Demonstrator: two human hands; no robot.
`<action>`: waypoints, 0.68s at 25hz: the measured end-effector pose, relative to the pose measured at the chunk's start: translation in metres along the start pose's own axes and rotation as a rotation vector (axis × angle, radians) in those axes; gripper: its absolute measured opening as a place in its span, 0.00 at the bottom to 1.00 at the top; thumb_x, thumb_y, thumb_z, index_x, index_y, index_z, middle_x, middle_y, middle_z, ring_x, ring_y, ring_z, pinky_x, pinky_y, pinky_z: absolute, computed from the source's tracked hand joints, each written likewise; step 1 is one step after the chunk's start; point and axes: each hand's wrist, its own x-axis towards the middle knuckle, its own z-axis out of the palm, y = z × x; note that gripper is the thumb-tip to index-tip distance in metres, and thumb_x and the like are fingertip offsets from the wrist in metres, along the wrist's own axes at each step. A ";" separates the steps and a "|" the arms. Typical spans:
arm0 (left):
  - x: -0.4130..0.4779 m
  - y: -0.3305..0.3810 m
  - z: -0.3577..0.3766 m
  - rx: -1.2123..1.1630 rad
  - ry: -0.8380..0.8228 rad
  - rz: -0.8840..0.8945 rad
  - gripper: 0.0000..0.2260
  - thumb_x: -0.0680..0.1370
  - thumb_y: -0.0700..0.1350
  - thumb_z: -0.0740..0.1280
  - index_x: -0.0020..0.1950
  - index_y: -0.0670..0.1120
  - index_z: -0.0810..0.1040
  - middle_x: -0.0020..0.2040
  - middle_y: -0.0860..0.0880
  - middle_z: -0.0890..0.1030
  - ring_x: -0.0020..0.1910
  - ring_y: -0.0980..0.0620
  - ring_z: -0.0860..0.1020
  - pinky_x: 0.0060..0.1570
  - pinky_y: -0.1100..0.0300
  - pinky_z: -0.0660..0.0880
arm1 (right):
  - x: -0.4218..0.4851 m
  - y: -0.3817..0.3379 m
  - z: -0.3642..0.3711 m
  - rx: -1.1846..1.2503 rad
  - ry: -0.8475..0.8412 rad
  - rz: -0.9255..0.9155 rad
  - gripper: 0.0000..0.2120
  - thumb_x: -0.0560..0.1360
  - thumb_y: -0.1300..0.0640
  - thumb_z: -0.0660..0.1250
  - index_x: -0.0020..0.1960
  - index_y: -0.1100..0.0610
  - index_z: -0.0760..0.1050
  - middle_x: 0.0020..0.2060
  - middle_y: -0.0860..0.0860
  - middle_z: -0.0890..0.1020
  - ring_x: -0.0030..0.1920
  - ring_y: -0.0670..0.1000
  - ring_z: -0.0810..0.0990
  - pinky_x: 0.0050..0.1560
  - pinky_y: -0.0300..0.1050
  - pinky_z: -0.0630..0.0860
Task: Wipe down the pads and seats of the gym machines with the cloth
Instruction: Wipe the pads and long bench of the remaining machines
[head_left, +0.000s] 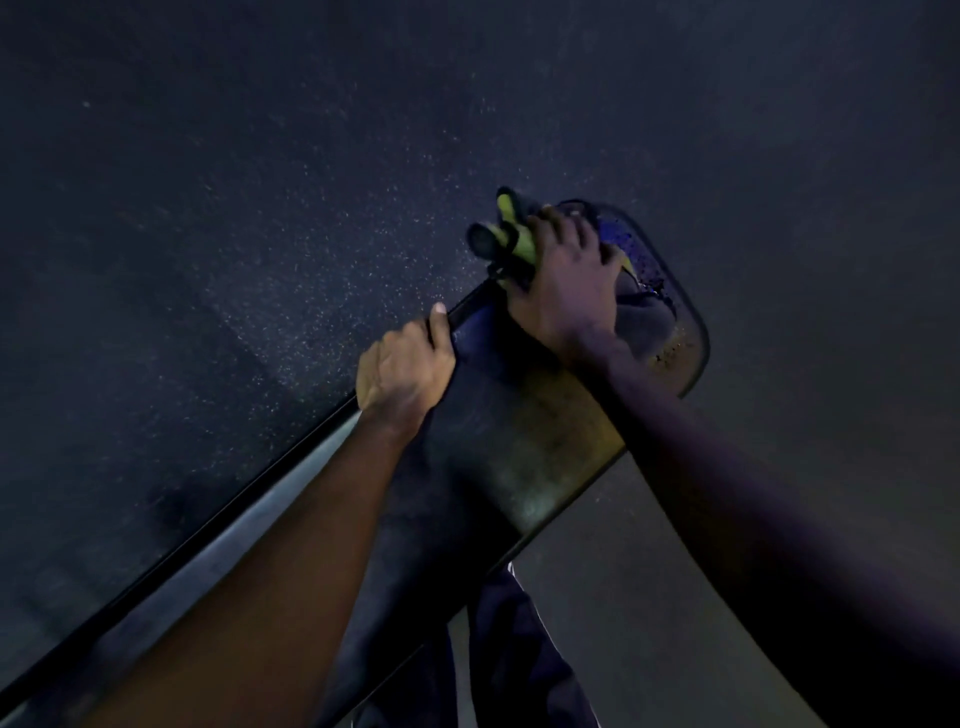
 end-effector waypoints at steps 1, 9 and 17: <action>0.000 0.000 0.001 0.004 -0.004 -0.007 0.30 0.85 0.59 0.47 0.53 0.40 0.81 0.51 0.36 0.83 0.52 0.35 0.80 0.54 0.46 0.73 | 0.000 -0.010 0.003 -0.051 -0.017 -0.073 0.33 0.74 0.40 0.65 0.75 0.51 0.67 0.75 0.50 0.69 0.76 0.56 0.62 0.71 0.64 0.58; 0.037 0.074 -0.007 -0.104 -0.122 0.064 0.24 0.86 0.54 0.47 0.62 0.41 0.76 0.58 0.35 0.80 0.57 0.35 0.78 0.51 0.50 0.68 | 0.025 0.044 -0.010 0.100 0.040 0.009 0.32 0.75 0.38 0.64 0.75 0.49 0.67 0.72 0.50 0.73 0.72 0.56 0.69 0.69 0.58 0.64; 0.060 0.119 0.017 -0.048 -0.020 0.102 0.25 0.86 0.54 0.48 0.52 0.41 0.80 0.51 0.39 0.84 0.50 0.37 0.82 0.44 0.51 0.70 | -0.008 0.066 0.000 0.227 0.043 0.299 0.38 0.76 0.44 0.66 0.82 0.50 0.56 0.81 0.49 0.59 0.81 0.54 0.55 0.77 0.66 0.53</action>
